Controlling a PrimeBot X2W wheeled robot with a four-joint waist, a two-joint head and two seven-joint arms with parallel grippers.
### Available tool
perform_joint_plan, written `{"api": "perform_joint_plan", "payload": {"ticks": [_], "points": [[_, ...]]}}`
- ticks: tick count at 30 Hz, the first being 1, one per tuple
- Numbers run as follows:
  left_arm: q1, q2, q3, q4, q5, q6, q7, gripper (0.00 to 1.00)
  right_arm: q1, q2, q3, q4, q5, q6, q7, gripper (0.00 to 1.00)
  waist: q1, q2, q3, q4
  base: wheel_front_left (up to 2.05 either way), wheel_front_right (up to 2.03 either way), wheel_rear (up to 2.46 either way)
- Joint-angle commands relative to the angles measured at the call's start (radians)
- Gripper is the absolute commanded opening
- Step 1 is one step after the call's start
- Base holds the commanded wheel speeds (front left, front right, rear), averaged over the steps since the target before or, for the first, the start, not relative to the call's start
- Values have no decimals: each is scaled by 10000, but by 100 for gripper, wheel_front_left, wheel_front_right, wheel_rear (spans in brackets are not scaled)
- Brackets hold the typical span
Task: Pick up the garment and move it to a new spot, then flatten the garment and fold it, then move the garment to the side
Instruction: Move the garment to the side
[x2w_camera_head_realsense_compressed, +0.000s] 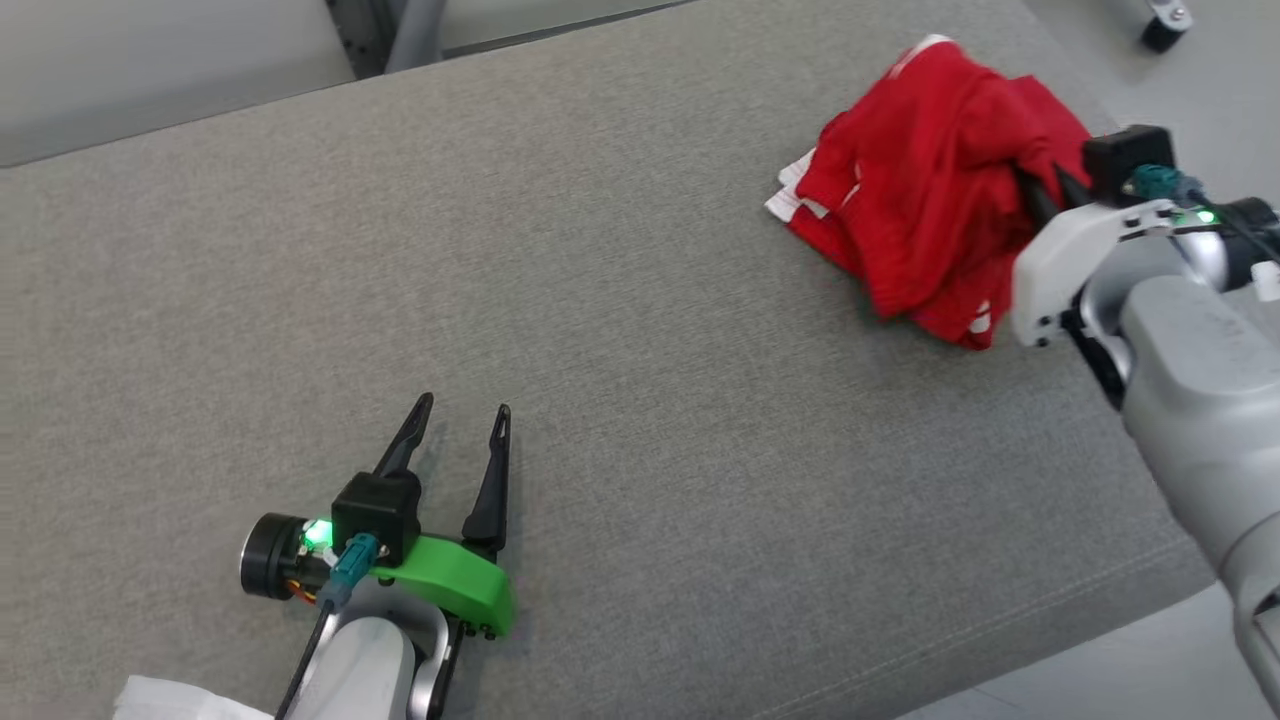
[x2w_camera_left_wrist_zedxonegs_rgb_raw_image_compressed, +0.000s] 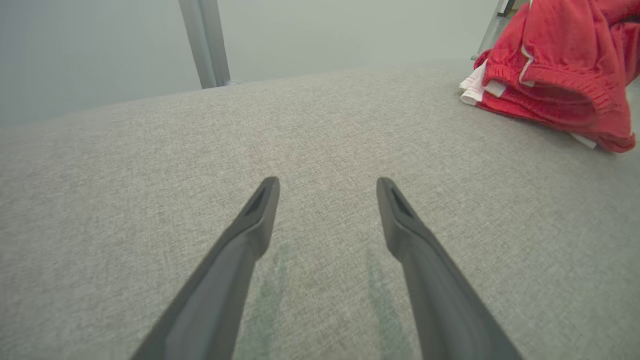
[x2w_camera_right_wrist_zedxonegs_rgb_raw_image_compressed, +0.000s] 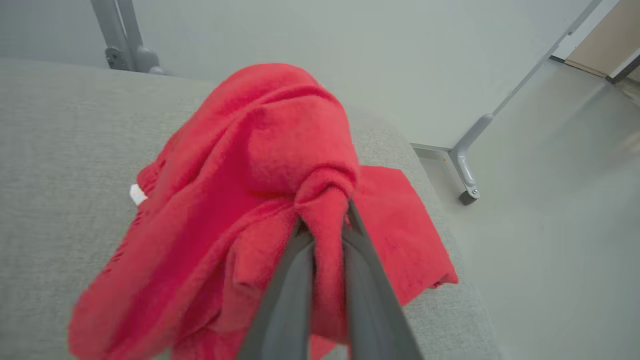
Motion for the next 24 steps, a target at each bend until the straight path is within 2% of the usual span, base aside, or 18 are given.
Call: {"api": "perform_joint_plan", "payload": {"ticks": [1,5,6,7,12,16,19,24], "points": [[-187,54,26,-35,107,-50,-23,100,-144,-289,-213,252,-111,-20,3,0,0,0,577,872,0,0,0],[-271,52,44,-34,169,-60,-23,100,-15,-1203,-1145,767,-447,-20,145,0,0,0,722,1253,0,0,0],[-275,52,50,-37,203,-60,-23,100,102,-1433,-1426,823,-580,-20,213,44,0,0,736,1314,0,0,0],[-268,52,69,-50,250,-52,-23,100,267,-1563,-1706,851,-665,-20,280,100,0,0,739,1362,0,0,0],[-199,51,218,-25,336,-29,-23,100,1015,-2089,-3425,860,-1526,-18,391,100,0,0,596,1478,0,0,0],[2,51,375,-57,258,46,-23,100,1272,-1825,-4218,848,-2184,-18,98,100,0,0,320,1489,0,0,0],[245,51,580,-99,159,140,-23,100,1584,-1214,-4668,61,-2704,-18,-45,100,0,0,-33,1476,0,0,0],[633,48,1021,-187,-46,290,-23,100,2973,235,-5240,-2556,-3013,-20,-34,100,0,0,-639,1556,0,0,0]]}}
